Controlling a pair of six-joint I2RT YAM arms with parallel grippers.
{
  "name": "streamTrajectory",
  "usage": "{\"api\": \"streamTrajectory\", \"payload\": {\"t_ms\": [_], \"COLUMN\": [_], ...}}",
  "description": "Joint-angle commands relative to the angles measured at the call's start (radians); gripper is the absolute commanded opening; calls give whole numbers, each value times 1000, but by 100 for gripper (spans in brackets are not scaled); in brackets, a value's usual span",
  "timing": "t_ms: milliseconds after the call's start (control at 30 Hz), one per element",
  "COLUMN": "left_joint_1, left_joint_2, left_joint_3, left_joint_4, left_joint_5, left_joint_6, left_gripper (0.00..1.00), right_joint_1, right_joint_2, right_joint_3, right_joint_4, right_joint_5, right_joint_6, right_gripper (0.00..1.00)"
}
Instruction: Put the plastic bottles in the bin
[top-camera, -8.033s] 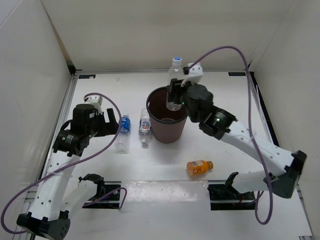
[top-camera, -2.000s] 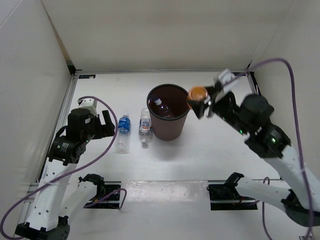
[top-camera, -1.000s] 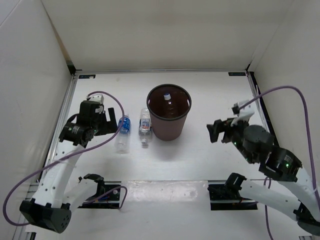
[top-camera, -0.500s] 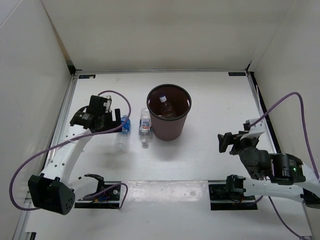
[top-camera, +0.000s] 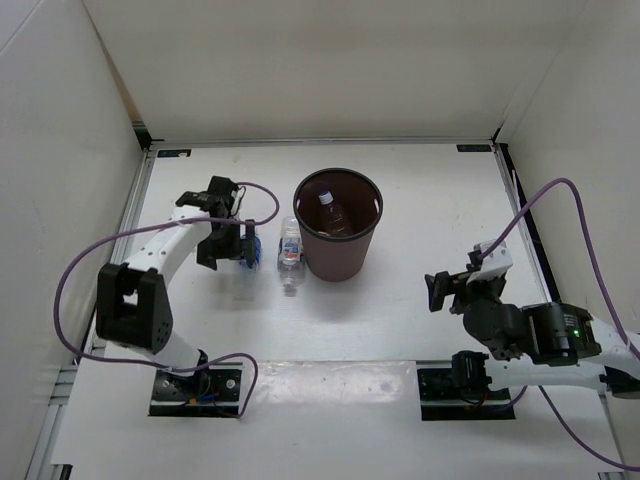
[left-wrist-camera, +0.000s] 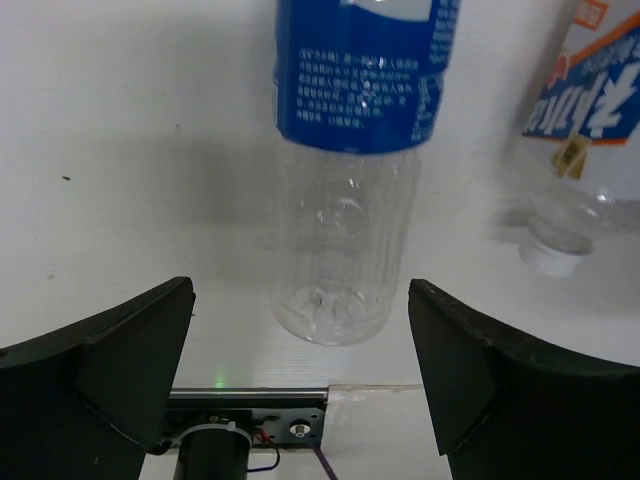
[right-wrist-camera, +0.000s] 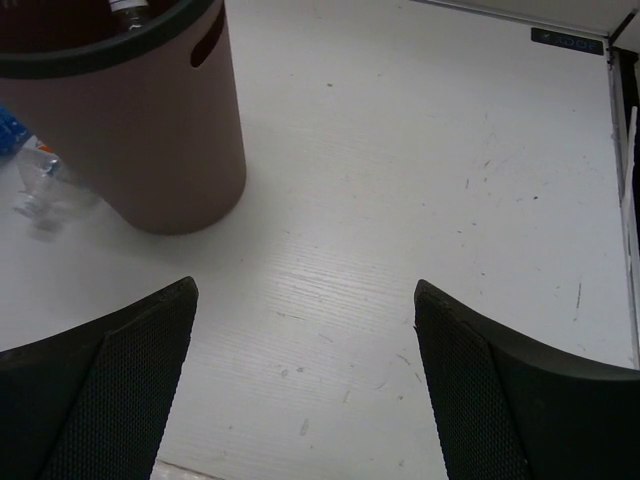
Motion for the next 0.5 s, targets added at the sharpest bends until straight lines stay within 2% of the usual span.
{"api": "streamTrajectory", "payload": {"t_ms": [0,133,267,400,433,467], "left_joint_1": [28,41,41,40,41,43], "left_joint_2": [75,210,273,281,275,267], "left_joint_3": [58,89,91,91,94,95], "left_joint_4": [-9,-13,-24,-22,-18,-19], "left_joint_5": [11,139,120,137,143,145], "left_joint_6": [20,37,39,42,43,43], "left_gripper": [100,100,98,79,68,63], "right_joint_1": [40,58,83,73,73,73], "right_joint_2": [-16,-27,-47,-54,-56,-61], "right_joint_3": [6,9,3,5,5,3], "right_joint_4": [67,64,66,66,62,69], "right_joint_5": [11,6,12,12,9,15], "right_joint_6": [-42,-41,-41,-35,-32,-33], "right_gripper": [90,90,90,90,90,90]}}
